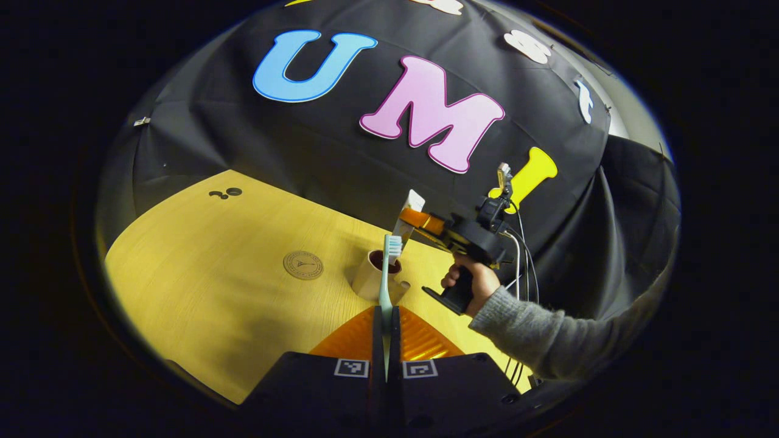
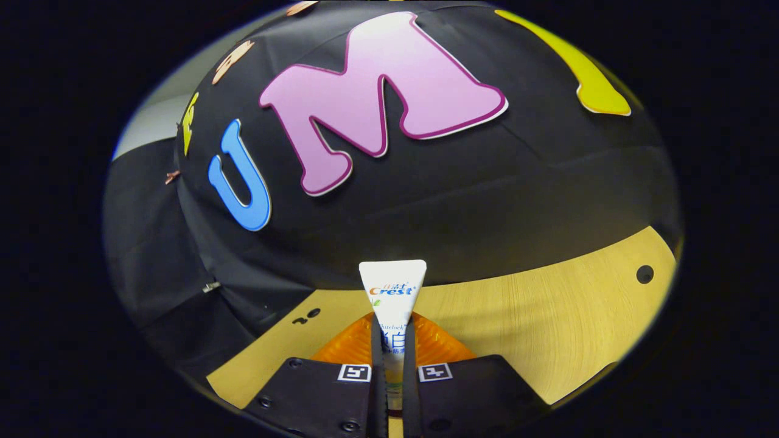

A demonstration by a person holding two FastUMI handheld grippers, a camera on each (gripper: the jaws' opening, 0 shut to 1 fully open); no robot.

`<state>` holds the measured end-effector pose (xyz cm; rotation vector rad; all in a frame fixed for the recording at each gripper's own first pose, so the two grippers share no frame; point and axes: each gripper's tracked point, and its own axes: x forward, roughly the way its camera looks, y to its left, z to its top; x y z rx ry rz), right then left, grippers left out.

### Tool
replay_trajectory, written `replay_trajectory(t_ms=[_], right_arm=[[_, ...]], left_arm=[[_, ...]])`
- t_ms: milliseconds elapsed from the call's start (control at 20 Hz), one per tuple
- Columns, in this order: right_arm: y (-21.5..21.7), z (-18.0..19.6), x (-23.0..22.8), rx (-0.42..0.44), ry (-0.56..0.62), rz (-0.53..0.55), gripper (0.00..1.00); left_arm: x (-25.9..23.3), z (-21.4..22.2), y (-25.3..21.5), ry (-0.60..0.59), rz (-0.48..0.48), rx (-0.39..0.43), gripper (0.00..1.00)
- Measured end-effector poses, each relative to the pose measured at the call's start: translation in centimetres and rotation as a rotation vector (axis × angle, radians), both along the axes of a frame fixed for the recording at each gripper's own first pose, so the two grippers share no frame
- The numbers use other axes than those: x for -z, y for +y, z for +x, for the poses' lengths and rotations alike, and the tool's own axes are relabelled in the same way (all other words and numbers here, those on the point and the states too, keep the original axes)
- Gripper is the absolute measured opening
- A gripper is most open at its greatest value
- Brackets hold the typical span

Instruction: Put the toothbrush and toothpaste on the desktop into the cup, then pick up the cup and place it on the coaster on the desktop.

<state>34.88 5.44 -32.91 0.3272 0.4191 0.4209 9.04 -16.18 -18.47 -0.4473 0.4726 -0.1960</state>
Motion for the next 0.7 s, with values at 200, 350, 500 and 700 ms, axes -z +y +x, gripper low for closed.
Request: replay_trajectory(t_ms=[200,350,500,700], right_arm=[[0.9,-0.8,2.9,-0.054,0.013,-0.097,0.13],[1.7,-2.0,4.6,-0.104,0.023,-0.168,0.13],[1.9,-2.4,4.8,-0.116,0.012,-0.198,0.14],[1.7,-3.3,6.5,-0.122,0.098,-0.198,0.16]], left_arm=[[0.1,0.7,0.3,-0.001,-0.015,-0.017,0.06],[0.3,1.2,0.6,0.003,-0.031,-0.034,0.06],[0.5,1.6,1.1,-0.003,-0.014,-0.045,0.06],[0.3,2.4,0.9,-0.017,-0.032,-0.049,0.06]])
